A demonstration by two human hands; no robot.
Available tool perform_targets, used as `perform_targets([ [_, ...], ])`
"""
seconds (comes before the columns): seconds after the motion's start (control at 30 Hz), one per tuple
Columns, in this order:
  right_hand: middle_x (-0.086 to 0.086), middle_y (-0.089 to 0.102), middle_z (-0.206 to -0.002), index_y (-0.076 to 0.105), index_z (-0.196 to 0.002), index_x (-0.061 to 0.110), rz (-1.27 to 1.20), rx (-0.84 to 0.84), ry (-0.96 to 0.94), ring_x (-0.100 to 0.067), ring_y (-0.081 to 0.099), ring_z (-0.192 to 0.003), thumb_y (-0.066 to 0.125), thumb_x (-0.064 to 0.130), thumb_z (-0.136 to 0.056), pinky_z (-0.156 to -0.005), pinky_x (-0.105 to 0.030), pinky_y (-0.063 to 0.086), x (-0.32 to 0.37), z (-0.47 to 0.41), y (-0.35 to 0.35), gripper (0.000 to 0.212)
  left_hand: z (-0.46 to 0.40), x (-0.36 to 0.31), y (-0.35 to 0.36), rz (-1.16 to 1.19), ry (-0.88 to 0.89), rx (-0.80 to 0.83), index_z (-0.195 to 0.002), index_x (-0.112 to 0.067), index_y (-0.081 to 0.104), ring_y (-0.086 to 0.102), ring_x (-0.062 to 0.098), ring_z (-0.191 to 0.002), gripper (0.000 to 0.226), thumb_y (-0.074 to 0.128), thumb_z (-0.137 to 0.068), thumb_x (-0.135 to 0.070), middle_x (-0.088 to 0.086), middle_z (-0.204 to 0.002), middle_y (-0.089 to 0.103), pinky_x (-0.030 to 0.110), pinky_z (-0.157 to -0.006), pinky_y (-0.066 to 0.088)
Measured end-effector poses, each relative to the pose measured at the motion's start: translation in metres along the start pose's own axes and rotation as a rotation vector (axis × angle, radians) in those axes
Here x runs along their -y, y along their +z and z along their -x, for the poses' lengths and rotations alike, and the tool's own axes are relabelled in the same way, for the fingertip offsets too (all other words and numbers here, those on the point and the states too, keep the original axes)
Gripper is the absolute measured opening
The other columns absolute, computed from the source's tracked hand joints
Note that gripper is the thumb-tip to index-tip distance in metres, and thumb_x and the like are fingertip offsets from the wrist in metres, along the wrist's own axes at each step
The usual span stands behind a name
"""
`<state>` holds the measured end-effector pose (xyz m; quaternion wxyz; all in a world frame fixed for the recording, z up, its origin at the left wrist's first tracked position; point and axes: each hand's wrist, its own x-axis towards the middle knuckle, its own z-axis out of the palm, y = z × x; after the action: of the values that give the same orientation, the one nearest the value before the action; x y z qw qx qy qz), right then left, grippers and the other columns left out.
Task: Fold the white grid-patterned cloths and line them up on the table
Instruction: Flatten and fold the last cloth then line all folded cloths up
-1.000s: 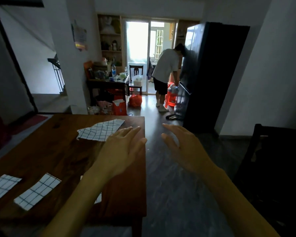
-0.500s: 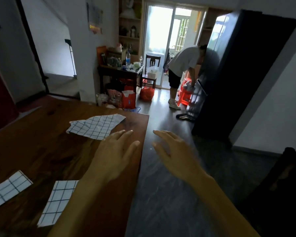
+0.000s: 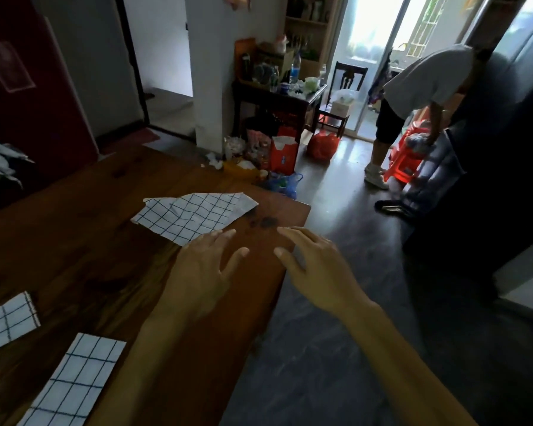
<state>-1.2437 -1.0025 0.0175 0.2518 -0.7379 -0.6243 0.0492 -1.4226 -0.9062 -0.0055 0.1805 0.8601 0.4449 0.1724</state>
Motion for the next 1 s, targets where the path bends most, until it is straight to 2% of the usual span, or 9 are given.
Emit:
perform_targets([
  [0.13, 0.001, 0.053, -0.139, 0.049, -0.137, 0.023, -0.036, 0.030, -0.064, -0.018, 0.049, -0.127, 0.046, 0.045, -0.095, -0.105, -0.042, 0.043, -0.059, -0.052, 0.005, 0.047, -0.046, -0.013, 0.029, -0.024, -0.081, 0.001, -0.143, -0.025, 0.035, 0.031, 0.016, -0.138, 0.065, 0.028, -0.090, -0.060, 0.002, -0.148, 0.040, 0.037, -0.115, 0.023],
  [0.3, 0.001, 0.050, -0.141, 0.046, -0.138, 0.023, -0.063, 0.116, -0.176, -0.016, 0.046, -0.129, 0.046, 0.043, -0.096, -0.108, -0.041, 0.038, -0.141, -0.123, -0.003, 0.046, -0.114, -0.052, 0.064, -0.037, -0.206, -0.064, -0.143, -0.024, 0.035, 0.029, 0.014, -0.139, 0.061, 0.030, -0.092, -0.057, 0.001, -0.149, 0.037, 0.035, -0.113, 0.021],
  [0.4, 0.001, 0.052, -0.139, 0.047, -0.137, 0.022, -0.090, 0.177, -0.243, -0.016, 0.049, -0.126, 0.046, 0.041, -0.097, -0.105, -0.042, 0.042, -0.184, -0.167, -0.020, 0.044, -0.152, -0.083, 0.077, -0.051, -0.257, -0.082, -0.142, -0.023, 0.036, 0.031, 0.014, -0.138, 0.063, 0.028, -0.091, -0.059, 0.001, -0.149, 0.039, 0.035, -0.112, 0.023],
  [0.57, 0.005, 0.051, -0.138, 0.047, -0.137, 0.025, -0.133, 0.216, -0.329, -0.011, 0.048, -0.125, 0.045, 0.038, -0.099, -0.106, -0.032, 0.039, -0.231, -0.240, -0.043, 0.040, -0.211, -0.113, 0.084, -0.066, -0.370, -0.153, -0.142, -0.023, 0.039, 0.032, 0.012, -0.137, 0.059, 0.032, -0.094, -0.057, 0.000, -0.147, 0.041, 0.032, -0.110, 0.024],
  [0.77, 0.008, 0.051, -0.137, 0.046, -0.137, 0.027, -0.155, 0.312, -0.429, -0.009, 0.050, -0.122, 0.045, 0.041, -0.098, -0.104, -0.032, 0.042, -0.276, -0.326, -0.024, 0.042, -0.285, -0.115, 0.113, -0.057, -0.469, -0.192, -0.143, -0.021, 0.036, 0.036, 0.014, -0.134, 0.062, 0.032, -0.095, -0.060, 0.002, -0.147, 0.042, 0.026, -0.103, 0.026],
  [0.9, 0.008, 0.053, -0.135, 0.049, -0.134, 0.027, -0.171, 0.327, -0.428, -0.007, 0.052, -0.118, 0.047, 0.039, -0.098, -0.102, -0.032, 0.045, -0.294, -0.395, 0.005, 0.039, -0.342, -0.089, 0.129, -0.034, -0.586, -0.281, -0.146, -0.023, 0.028, 0.039, 0.018, -0.133, 0.062, 0.033, -0.094, -0.056, 0.004, -0.148, 0.040, 0.033, -0.104, 0.033],
  [1.0, 0.007, 0.052, -0.136, 0.049, -0.134, 0.026, -0.184, 0.406, -0.465, -0.007, 0.051, -0.119, 0.047, 0.037, -0.098, -0.101, -0.030, 0.044, -0.292, -0.442, 0.027, 0.037, -0.382, -0.061, 0.138, -0.024, -0.644, -0.331, -0.145, -0.021, 0.031, 0.042, 0.021, -0.131, 0.062, 0.031, -0.094, -0.057, 0.007, -0.145, 0.043, 0.036, -0.103, 0.036],
])
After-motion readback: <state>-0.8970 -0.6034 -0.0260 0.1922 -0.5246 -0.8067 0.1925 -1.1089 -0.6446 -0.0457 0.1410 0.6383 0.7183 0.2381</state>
